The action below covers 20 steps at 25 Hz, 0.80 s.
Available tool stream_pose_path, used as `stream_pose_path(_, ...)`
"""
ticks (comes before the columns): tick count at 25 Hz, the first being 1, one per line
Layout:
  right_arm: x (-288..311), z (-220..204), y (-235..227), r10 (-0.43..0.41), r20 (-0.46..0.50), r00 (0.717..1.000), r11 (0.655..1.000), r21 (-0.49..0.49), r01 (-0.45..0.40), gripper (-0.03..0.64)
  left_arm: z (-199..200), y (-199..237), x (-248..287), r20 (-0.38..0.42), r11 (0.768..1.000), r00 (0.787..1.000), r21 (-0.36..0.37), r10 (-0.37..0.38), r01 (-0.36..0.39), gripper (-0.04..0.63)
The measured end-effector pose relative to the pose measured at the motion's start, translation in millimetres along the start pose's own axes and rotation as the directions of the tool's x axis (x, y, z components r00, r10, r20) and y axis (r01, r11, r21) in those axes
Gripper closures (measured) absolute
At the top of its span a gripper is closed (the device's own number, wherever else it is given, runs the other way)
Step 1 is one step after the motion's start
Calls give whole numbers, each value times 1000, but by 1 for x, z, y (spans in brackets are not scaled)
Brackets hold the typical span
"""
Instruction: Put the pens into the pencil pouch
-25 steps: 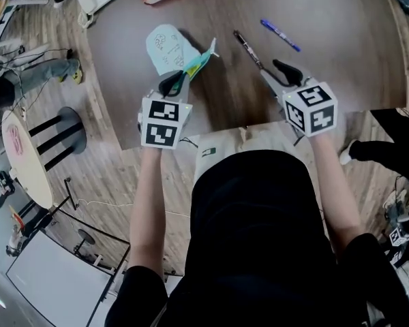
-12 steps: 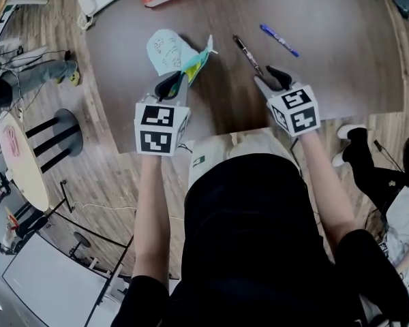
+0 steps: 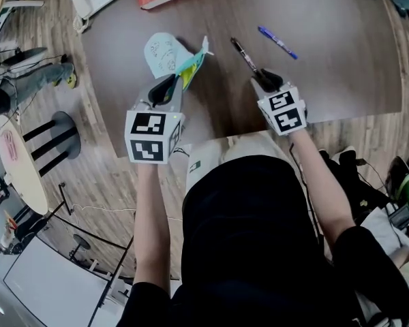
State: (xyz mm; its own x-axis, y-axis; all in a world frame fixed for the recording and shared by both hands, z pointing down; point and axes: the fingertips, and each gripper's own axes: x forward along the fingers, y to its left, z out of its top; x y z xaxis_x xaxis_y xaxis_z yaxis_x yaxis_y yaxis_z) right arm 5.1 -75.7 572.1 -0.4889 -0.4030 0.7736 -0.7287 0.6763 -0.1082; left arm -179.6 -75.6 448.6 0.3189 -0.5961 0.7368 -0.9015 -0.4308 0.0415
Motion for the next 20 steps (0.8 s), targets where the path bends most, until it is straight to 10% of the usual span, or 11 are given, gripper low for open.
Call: stream_pose_path(20,8,-7,0,-24,2,1000,999,-36,24,561,4,-5,-4,4,998,1000,-65,-7,8,572)
